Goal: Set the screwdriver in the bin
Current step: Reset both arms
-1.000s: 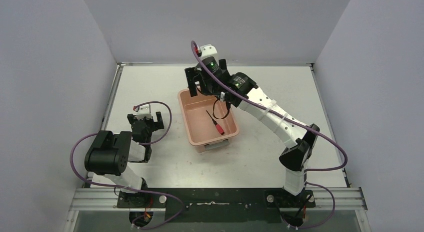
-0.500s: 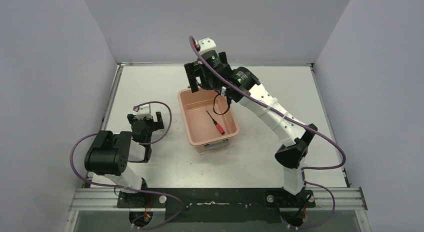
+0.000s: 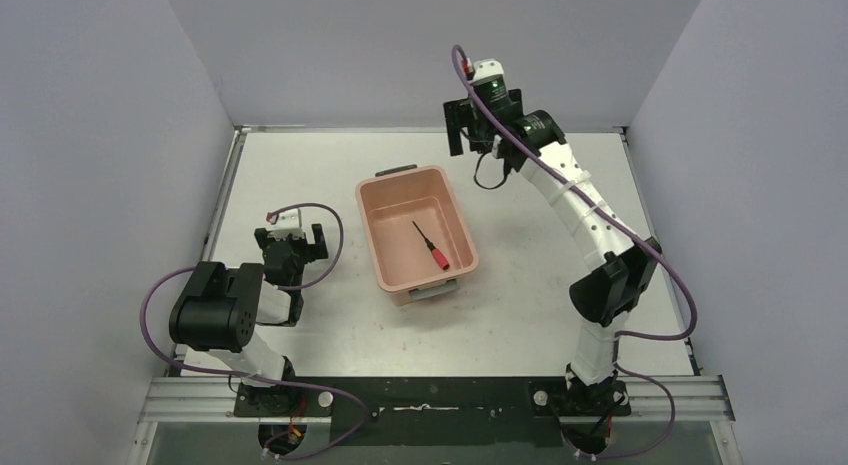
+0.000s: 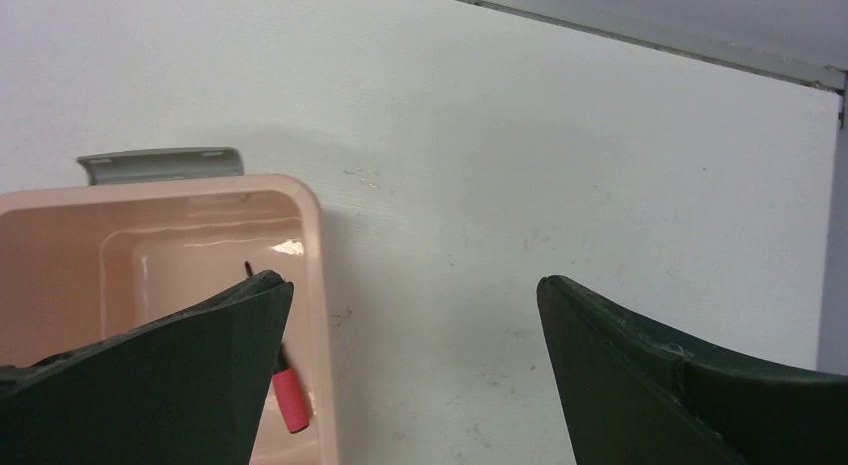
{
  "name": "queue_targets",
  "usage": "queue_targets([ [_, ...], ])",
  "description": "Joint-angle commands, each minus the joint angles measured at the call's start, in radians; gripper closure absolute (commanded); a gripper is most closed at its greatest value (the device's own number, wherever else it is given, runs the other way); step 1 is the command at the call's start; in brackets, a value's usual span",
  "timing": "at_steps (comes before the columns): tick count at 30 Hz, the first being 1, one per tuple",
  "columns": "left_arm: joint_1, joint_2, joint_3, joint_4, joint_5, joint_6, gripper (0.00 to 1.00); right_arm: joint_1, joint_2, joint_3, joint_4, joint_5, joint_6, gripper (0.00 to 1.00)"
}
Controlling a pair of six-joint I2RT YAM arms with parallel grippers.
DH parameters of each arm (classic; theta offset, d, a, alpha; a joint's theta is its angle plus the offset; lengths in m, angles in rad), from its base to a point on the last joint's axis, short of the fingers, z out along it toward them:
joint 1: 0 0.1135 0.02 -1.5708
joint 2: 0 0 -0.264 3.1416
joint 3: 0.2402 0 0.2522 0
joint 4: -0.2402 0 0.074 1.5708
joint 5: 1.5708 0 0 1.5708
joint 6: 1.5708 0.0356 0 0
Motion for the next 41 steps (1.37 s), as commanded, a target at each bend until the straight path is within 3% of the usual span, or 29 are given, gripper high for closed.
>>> queue_targets([
  [1,0.001,-0.007,0.014,0.040,0.007,0.006,0.03,-0.104,-0.106,-0.030,0.056,-0.043,-0.024,0.00],
  [12,0.001,-0.008,0.014,0.040,0.007,0.005,0.03,-0.422,-0.117,-0.102,0.134,-0.186,-0.071,0.00],
  [22,0.001,-0.007,0.014,0.040,0.007,0.006,0.03,-0.598,-0.088,-0.104,0.142,-0.292,-0.108,0.00],
  [41,0.001,-0.006,0.014,0.040,0.007,0.005,0.03,-0.580,-0.093,-0.118,0.152,-0.263,-0.131,0.00],
])
